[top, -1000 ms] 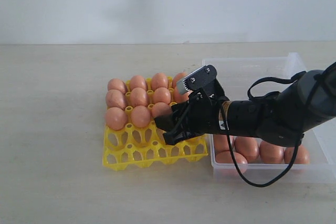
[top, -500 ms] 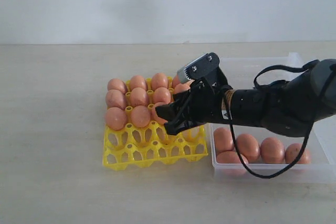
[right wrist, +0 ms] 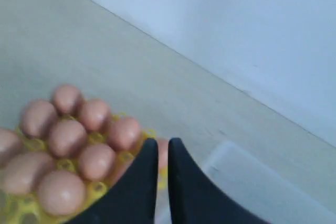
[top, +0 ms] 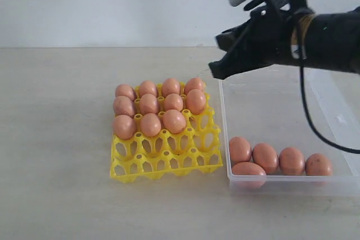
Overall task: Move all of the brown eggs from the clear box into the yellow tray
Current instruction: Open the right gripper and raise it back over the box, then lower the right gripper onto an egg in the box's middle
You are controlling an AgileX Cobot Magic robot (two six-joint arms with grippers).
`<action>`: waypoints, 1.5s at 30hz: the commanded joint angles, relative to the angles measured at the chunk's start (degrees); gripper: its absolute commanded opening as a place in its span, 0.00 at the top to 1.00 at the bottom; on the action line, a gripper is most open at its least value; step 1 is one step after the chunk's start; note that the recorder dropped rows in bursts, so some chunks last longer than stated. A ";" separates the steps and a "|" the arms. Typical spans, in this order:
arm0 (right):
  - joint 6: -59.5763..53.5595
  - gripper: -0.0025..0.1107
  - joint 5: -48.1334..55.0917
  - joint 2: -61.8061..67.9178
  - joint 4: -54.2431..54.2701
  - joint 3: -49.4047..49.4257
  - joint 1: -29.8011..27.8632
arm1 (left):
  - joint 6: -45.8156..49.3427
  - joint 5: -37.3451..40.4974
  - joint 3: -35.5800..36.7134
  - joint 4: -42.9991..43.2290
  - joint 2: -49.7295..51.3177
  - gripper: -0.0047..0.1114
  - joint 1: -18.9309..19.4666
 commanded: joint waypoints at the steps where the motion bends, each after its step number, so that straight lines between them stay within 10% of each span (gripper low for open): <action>1: -2.57 0.98 29.37 -4.37 0.87 -0.05 -1.90 | 0.23 0.01 0.21 -0.03 -0.18 0.92 0.05; 5: -3.85 0.98 35.12 -2.82 12.31 -0.05 -8.84 | 0.23 0.01 0.21 -0.03 -0.18 0.92 0.05; 11: -47.35 0.98 64.42 6.13 54.35 -10.08 -17.45 | 0.23 0.01 0.21 -0.03 -0.18 0.92 0.05; 16: -59.67 0.98 71.98 11.97 73.29 -17.46 -17.58 | 0.23 0.01 0.21 -0.03 -0.18 0.92 0.05; 22: -62.41 0.89 68.36 12.53 68.96 -18.05 -15.01 | 0.23 0.01 0.21 -0.03 -0.18 0.92 0.05; 28: -57.17 0.45 64.94 14.54 62.27 -18.05 -11.33 | 0.23 0.01 0.21 -0.03 -0.18 0.92 0.05; 45: -49.81 0.46 62.55 27.14 57.33 -18.05 -10.00 | 0.23 0.01 0.21 -0.03 -0.18 0.92 0.05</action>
